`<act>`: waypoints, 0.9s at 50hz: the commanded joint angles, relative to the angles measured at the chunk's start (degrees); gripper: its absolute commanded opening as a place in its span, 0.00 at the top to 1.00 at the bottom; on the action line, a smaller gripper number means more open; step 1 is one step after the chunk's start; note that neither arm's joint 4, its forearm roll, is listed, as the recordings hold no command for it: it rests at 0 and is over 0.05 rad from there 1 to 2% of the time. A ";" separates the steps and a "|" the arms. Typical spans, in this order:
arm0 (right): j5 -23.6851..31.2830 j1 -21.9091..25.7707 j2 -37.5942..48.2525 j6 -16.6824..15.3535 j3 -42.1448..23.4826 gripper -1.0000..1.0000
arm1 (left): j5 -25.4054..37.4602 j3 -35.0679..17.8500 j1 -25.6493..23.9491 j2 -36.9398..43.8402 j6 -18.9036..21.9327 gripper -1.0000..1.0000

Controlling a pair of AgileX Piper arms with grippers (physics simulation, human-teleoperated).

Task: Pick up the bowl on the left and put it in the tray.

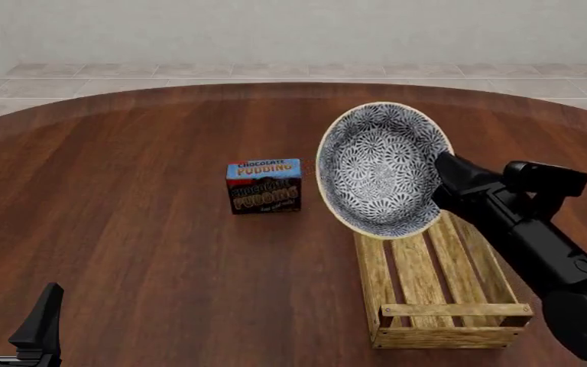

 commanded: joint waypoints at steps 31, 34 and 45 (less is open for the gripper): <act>4.22 -5.49 -2.29 -1.62 0.26 1.00 | 0.00 0.00 0.00 0.00 0.00 0.00; 4.28 -5.66 -2.76 -1.78 0.71 1.00 | 0.00 0.00 0.00 0.00 0.00 0.00; 5.46 -7.11 -4.44 -2.35 1.57 1.00 | 0.00 0.00 0.00 0.00 0.00 0.00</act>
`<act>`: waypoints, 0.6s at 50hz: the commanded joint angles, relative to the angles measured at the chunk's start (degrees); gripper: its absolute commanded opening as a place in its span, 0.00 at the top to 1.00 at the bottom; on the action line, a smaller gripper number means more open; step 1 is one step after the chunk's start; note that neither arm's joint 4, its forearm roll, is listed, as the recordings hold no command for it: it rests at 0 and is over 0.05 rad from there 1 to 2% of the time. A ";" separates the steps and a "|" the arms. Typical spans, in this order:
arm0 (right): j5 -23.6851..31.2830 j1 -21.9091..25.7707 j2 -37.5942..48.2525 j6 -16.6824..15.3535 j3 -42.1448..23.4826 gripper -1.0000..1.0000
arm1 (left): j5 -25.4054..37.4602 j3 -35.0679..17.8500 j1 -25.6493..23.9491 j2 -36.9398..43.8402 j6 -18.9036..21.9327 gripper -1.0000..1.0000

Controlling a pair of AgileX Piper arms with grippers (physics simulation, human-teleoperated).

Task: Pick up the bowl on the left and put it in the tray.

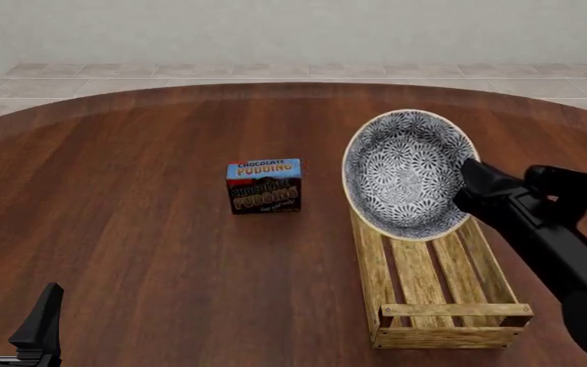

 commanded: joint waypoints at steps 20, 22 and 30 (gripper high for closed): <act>0.36 -4.26 -1.99 0.57 2.93 1.00 | 0.00 0.00 0.00 0.00 0.00 0.00; 0.28 -4.47 -1.92 0.59 3.09 1.00 | 0.00 0.00 0.00 0.00 0.00 0.00; -0.23 -6.03 -1.57 1.72 4.61 1.00 | 0.00 0.00 0.00 0.00 0.00 0.00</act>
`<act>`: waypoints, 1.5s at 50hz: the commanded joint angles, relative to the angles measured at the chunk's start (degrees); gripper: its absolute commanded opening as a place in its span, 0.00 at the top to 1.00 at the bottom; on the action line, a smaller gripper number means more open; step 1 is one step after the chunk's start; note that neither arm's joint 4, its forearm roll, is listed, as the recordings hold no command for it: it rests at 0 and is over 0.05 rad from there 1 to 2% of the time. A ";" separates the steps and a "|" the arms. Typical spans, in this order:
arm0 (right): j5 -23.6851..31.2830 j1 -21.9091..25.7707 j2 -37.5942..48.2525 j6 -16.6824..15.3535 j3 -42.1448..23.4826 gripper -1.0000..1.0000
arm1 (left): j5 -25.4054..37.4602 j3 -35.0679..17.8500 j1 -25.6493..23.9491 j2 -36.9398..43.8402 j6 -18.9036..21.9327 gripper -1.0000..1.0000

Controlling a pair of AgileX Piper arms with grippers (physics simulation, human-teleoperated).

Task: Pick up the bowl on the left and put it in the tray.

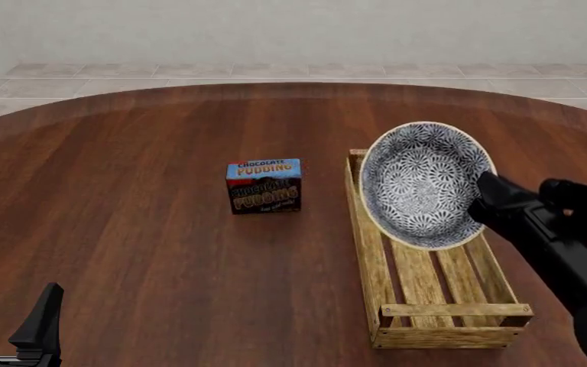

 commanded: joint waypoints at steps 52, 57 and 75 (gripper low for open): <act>-2.82 -3.08 1.47 2.28 6.22 1.00 | 0.00 0.00 0.00 0.00 0.00 0.00; -3.01 -3.20 1.20 1.31 6.60 1.00 | 0.00 0.00 0.00 0.00 0.00 0.00; -5.53 -3.93 3.86 2.16 7.72 1.00 | 0.00 0.00 0.00 0.00 0.00 0.00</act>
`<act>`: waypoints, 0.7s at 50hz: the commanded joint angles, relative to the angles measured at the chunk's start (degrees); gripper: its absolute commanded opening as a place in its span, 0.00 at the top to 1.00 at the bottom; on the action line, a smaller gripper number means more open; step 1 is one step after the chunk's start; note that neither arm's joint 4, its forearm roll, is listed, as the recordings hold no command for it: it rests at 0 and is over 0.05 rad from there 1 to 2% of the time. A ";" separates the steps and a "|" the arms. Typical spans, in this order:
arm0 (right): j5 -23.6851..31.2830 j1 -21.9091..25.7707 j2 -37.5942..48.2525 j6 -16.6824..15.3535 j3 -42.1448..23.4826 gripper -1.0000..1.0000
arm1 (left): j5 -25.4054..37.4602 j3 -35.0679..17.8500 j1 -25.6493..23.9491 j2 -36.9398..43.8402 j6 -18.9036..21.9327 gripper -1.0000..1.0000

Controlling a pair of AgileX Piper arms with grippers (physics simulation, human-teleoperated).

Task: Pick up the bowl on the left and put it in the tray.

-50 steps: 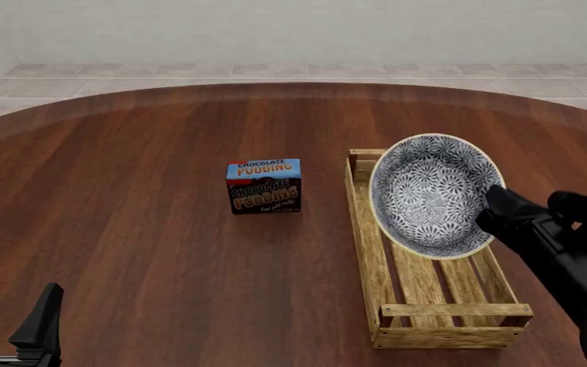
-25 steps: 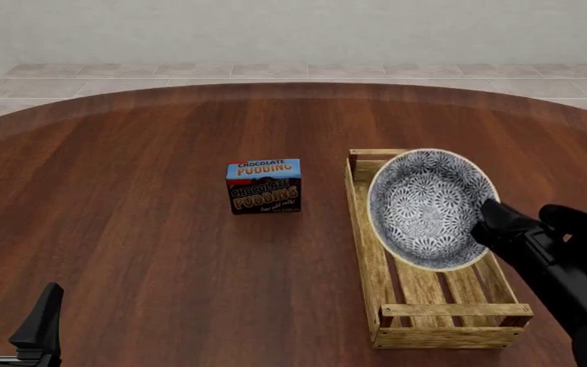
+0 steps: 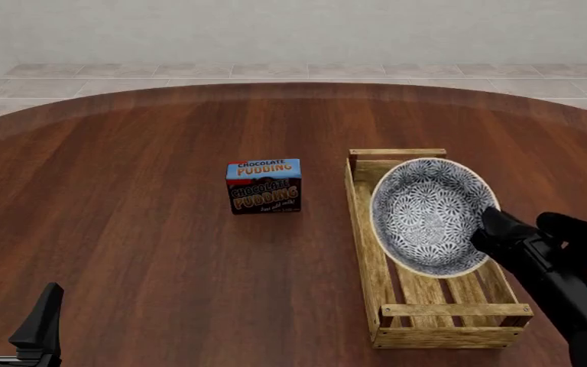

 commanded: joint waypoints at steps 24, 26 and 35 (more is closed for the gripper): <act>-3.15 -0.77 4.73 4.66 0.12 1.00 | 0.00 0.00 0.00 0.00 0.00 0.00; -3.22 -0.78 4.94 5.05 0.07 1.00 | 0.00 0.00 0.00 0.00 0.00 0.00; -3.36 -0.99 5.44 6.11 -0.07 1.00 | 0.00 0.00 0.00 0.00 0.00 0.00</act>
